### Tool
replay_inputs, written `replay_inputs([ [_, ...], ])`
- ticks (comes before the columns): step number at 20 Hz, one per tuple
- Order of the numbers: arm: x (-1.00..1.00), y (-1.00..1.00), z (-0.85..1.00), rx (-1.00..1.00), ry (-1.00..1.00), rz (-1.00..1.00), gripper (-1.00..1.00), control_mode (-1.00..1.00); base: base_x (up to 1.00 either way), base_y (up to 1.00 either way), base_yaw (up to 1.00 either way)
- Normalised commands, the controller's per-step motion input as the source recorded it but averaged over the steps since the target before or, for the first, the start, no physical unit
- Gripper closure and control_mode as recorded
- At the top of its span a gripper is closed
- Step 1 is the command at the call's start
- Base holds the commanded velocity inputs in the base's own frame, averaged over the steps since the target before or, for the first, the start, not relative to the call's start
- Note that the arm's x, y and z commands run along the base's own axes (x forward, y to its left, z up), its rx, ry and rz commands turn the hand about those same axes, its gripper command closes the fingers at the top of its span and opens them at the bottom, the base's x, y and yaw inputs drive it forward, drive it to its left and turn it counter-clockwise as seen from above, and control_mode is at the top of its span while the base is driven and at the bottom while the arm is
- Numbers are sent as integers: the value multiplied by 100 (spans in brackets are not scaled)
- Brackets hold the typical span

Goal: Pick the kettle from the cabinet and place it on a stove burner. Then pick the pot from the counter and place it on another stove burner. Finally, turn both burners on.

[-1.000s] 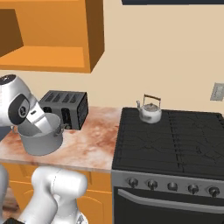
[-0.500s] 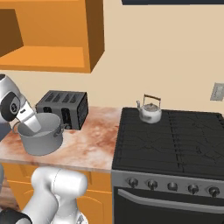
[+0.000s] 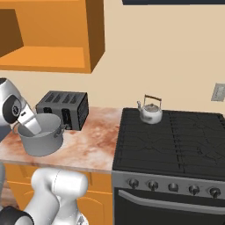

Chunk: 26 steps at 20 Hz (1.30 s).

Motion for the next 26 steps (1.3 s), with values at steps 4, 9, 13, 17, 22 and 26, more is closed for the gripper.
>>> replay_inputs([
  [4, 7, 0, -1, 0, 0, 0, -100, -100, 0, 0, 0],
  [9, 8, 0, -11, 0, 0, 0, -100, -100, 0, 0, 0],
  [13, 11, 0, -22, 0, 0, 0, -100, -100, 0, 0, 0],
  [17, 12, 0, -20, 0, 0, 0, -100, -100, 0, 0, 0],
  [22, 13, 0, -19, 0, 0, 0, -100, -100, 0, 0, 0],
  [26, 17, 1, -21, 0, 0, 0, -100, -100, 0, 0, 0],
])
